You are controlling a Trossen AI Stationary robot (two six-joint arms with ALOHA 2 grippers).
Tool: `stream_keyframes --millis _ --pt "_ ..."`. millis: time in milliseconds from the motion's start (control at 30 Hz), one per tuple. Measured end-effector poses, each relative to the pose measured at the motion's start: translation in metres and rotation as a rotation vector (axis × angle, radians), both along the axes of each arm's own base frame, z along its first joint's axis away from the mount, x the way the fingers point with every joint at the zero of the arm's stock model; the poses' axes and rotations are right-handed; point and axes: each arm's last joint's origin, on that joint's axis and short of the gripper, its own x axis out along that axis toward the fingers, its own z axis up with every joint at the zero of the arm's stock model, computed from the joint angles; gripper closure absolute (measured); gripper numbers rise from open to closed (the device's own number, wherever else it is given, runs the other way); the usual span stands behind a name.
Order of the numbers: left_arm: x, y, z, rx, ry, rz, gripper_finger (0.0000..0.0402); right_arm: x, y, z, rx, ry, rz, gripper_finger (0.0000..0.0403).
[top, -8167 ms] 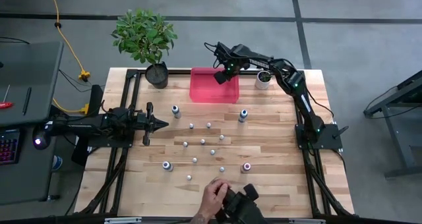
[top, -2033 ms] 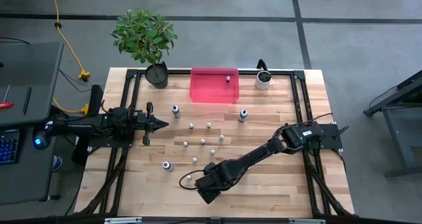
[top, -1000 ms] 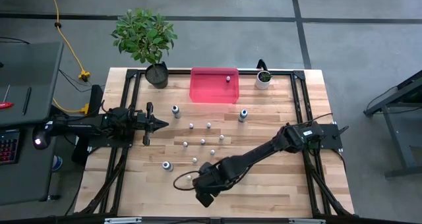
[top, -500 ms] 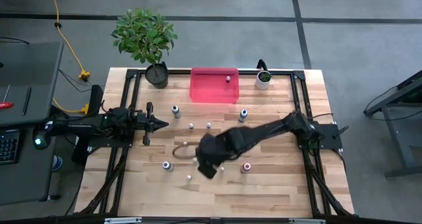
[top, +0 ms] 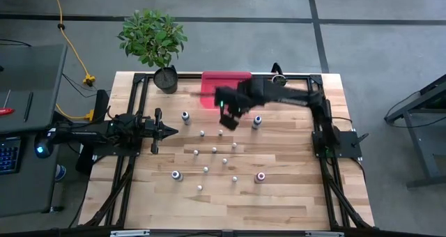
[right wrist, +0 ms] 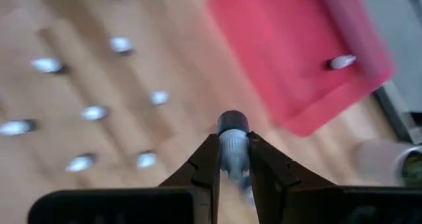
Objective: Pick & Place food coloring
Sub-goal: Put the small blue food coloring bottle into the red bin
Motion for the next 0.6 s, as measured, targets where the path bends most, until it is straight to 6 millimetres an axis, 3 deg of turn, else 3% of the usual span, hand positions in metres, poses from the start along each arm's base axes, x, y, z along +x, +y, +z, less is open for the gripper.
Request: stream_keyframes --millis 267,433,600 --pt "0.000 0.000 0.000 0.000 0.000 0.000 0.0401 -0.017 -0.075 0.002 -0.069 0.078 0.064 0.0353" --pt "0.000 0.000 0.000 0.000 0.000 0.000 0.0401 -0.026 -0.104 -0.003 -0.077 0.121 0.064 0.0354" --pt "0.000 0.000 0.000 0.000 0.000 0.000 0.0401 -0.037 -0.123 -0.026 -0.012 0.207 0.023 0.0353"
